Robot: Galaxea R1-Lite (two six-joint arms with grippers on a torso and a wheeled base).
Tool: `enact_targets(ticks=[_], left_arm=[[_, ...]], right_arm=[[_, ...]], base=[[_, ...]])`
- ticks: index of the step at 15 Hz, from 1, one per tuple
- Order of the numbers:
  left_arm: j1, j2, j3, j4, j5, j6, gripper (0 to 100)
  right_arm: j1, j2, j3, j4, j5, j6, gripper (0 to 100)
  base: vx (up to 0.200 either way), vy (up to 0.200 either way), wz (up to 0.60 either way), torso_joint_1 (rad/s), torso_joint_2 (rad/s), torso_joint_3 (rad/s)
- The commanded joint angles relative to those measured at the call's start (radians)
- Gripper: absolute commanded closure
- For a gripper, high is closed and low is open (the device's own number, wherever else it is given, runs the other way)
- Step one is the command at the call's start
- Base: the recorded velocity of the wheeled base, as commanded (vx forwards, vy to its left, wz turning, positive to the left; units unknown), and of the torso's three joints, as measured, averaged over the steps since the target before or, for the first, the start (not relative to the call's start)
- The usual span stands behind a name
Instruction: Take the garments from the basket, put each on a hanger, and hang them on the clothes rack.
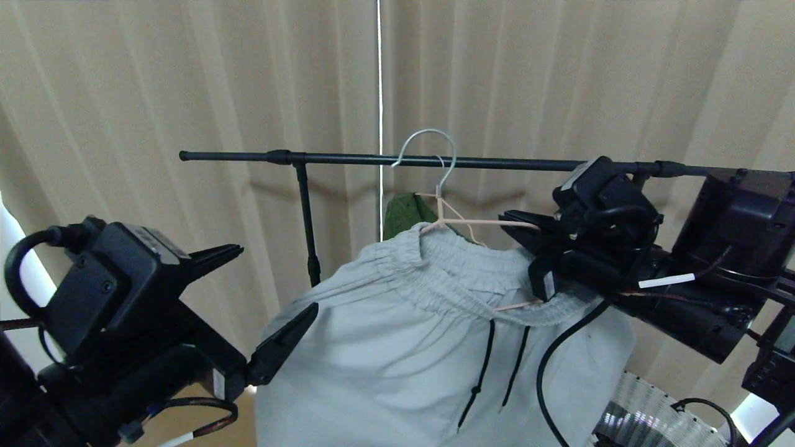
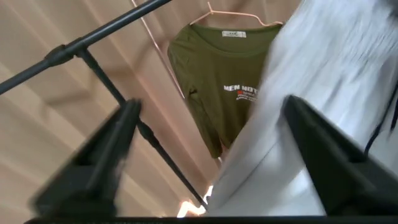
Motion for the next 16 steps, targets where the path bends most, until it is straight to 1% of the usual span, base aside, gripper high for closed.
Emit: enact_targets(ticks=[1, 3, 5, 6, 7, 9, 11, 12, 14, 16], left_arm=[[0.002, -0.065, 0.056, 0.000, -0.001, -0.006, 0], [0.031, -0.071, 0.115, 0.000, -0.001, -0.016, 0], [0.036, -0.070, 0.154, 0.000, -0.006, -0.022, 0], [0.039, -0.062, 0.188, 0.000, -0.024, -0.024, 0], [0.040, -0.057, 0.194, 0.000, -0.038, -0.024, 0], [0.040, -0.047, 0.176, 0.000, -0.057, -0.024, 0], [0.094, 0.055, 0.130, -0.001, -0.060, -0.024, 0], [0.109, 0.091, 0.107, -0.001, -0.075, -0.027, 0], [0.112, 0.137, 0.084, -0.021, -0.100, -0.062, 0], [0.109, 0.151, 0.084, -0.030, -0.101, -0.062, 0]], right_arm=[[-0.033, -0.062, 0.021, -0.001, 0.003, 0.001, 100], [-0.051, -0.102, 0.036, 0.003, 0.005, 0.001, 100], [-0.068, -0.122, 0.044, 0.000, 0.006, 0.002, 100], [-0.068, -0.142, 0.044, 0.000, 0.011, 0.005, 100], [-0.068, -0.158, 0.045, 0.002, 0.015, 0.008, 100], [-0.068, -0.195, 0.064, 0.000, 0.018, 0.010, 100], [-0.068, -0.238, 0.084, 0.000, 0.022, 0.011, 100], [-0.068, -0.247, 0.087, 0.002, 0.028, 0.017, 100], [-0.066, -0.257, 0.088, 0.002, 0.037, 0.024, 100], [-0.066, -0.254, 0.085, 0.002, 0.037, 0.027, 100]], base=[[0.000, 0.000, 0.00, 0.000, 0.00, 0.000], [0.000, 0.000, 0.00, 0.000, 0.00, 0.000], [0.000, 0.000, 0.00, 0.000, 0.00, 0.000], [0.000, 0.000, 0.00, 0.000, 0.00, 0.000], [0.000, 0.000, 0.00, 0.000, 0.00, 0.000], [0.000, 0.000, 0.00, 0.000, 0.00, 0.000], [0.000, 0.000, 0.00, 0.000, 0.00, 0.000], [0.000, 0.000, 0.00, 0.000, 0.00, 0.000], [0.000, 0.000, 0.00, 0.000, 0.00, 0.000], [0.000, 0.000, 0.00, 0.000, 0.00, 0.000]])
